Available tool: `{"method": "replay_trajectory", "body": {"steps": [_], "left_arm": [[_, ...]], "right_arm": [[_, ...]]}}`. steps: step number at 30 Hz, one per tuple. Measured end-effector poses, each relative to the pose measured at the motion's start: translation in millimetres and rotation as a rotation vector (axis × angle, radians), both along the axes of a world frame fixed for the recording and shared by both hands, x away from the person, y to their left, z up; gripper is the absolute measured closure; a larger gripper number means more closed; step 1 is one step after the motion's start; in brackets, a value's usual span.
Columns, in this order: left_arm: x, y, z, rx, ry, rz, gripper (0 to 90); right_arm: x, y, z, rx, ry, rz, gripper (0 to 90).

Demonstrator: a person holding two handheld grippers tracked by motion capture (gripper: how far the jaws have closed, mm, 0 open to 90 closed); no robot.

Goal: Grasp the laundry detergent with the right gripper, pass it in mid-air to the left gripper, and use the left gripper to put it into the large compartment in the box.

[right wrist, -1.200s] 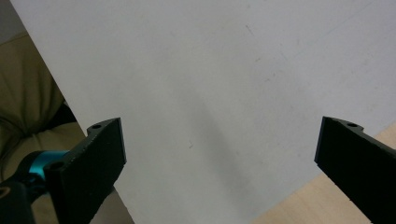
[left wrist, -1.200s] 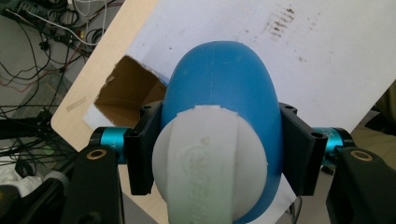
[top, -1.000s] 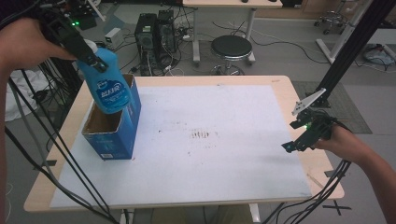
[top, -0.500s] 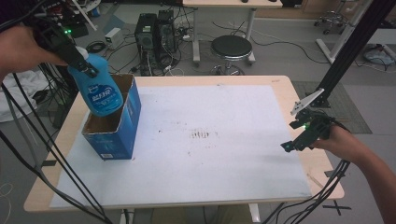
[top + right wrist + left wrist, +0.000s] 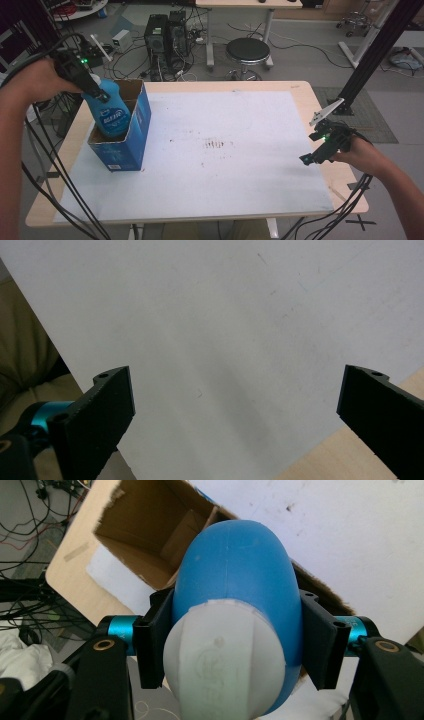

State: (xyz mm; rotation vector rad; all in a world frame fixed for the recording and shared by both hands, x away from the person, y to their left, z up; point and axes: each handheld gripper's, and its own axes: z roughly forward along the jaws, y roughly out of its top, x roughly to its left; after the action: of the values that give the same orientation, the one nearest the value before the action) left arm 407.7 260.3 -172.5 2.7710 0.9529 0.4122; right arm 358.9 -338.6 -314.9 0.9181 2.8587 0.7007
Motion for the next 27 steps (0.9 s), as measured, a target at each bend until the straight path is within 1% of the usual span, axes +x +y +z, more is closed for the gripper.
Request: {"method": "replay_trajectory", "body": {"steps": [2,3,4,5,7,8,9,11,12,13,14,15,16,18,19,20,22,24,27], "left_arm": [[1.0,0.2,-11.6,0.012,0.013,-0.003,38.9],[1.0,0.2,-11.6,0.012,0.013,-0.003,38.9],[1.4,0.2,-17.2,0.012,0.019,-0.003,38.9],[2.1,-0.2,-29.3,0.015,0.036,-0.003,38.9],[3.2,-0.8,-41.8,0.014,0.051,-0.007,38.9],[3.2,-0.8,-41.8,0.014,0.051,-0.007,38.9],[4.6,-1.5,-53.6,0.024,0.063,-0.019,38.9],[5.0,-2.8,-64.1,0.032,0.066,-0.024,38.9],[5.0,-2.8,-64.1,0.032,0.066,-0.024,38.9],[5.5,-3.4,-73.4,0.034,0.071,-0.026,38.9],[5.5,-3.4,-73.4,0.034,0.071,-0.026,38.9],[5.8,-3.4,-77.2,0.035,0.074,-0.028,38.9],[5.9,-3.3,-84.1,0.033,0.079,-0.029,38.9],[5.9,-3.9,-90.0,0.04,0.081,-0.033,38.9],[5.9,-3.9,-90.0,0.04,0.081,-0.033,38.9],[6.3,-4.4,-94.8,0.047,0.082,-0.037,38.9],[6.4,-4.5,-97.0,0.047,0.084,-0.039,38.9],[6.8,-4.1,-96.8,0.032,0.075,-0.039,38.9],[6.5,-3.9,-97.4,0.04,0.079,-0.042,38.8]], "right_arm": [[-1.0,-0.1,-1.8,-0.001,0.005,0.0,0.9],[-1.0,-0.1,-1.8,-0.001,0.005,0.0,0.9],[-1.5,-1.1,-2.5,0.0,0.004,-0.001,0.9],[-1.4,-1.7,-2.8,0.003,0.0,-0.003,0.9],[-1.5,-2.9,-2.9,0.004,-0.005,-0.008,0.9],[-1.5,-2.9,-2.9,0.004,-0.005,-0.008,0.9],[-2.0,-3.0,-3.9,0.004,-0.001,-0.009,0.9],[-2.4,-2.7,-4.9,0.003,0.001,-0.006,0.9],[-2.4,-2.7,-4.9,0.003,0.001,-0.006,0.9],[-2.7,-2.6,-6.1,0.001,0.004,-0.005,0.9],[-2.8,-2.7,-6.8,0.002,0.006,-0.007,0.9],[-2.7,-3.1,-7.4,0.001,0.006,-0.006,0.9],[-2.8,-3.3,-8.0,0.002,0.007,-0.007,0.9],[-2.7,-3.9,-8.9,0.0,0.01,-0.01,0.9],[-2.7,-3.9,-8.9,0.0,0.01,-0.01,0.9],[-2.7,-4.0,-10.4,0.0,0.013,-0.009,0.9],[-2.6,-3.5,-12.1,0.001,0.016,-0.013,0.9],[-2.6,-3.0,-13.6,0.001,0.018,-0.01,0.9],[-2.6,-2.1,-14.8,0.0,0.022,-0.008,0.9]]}}
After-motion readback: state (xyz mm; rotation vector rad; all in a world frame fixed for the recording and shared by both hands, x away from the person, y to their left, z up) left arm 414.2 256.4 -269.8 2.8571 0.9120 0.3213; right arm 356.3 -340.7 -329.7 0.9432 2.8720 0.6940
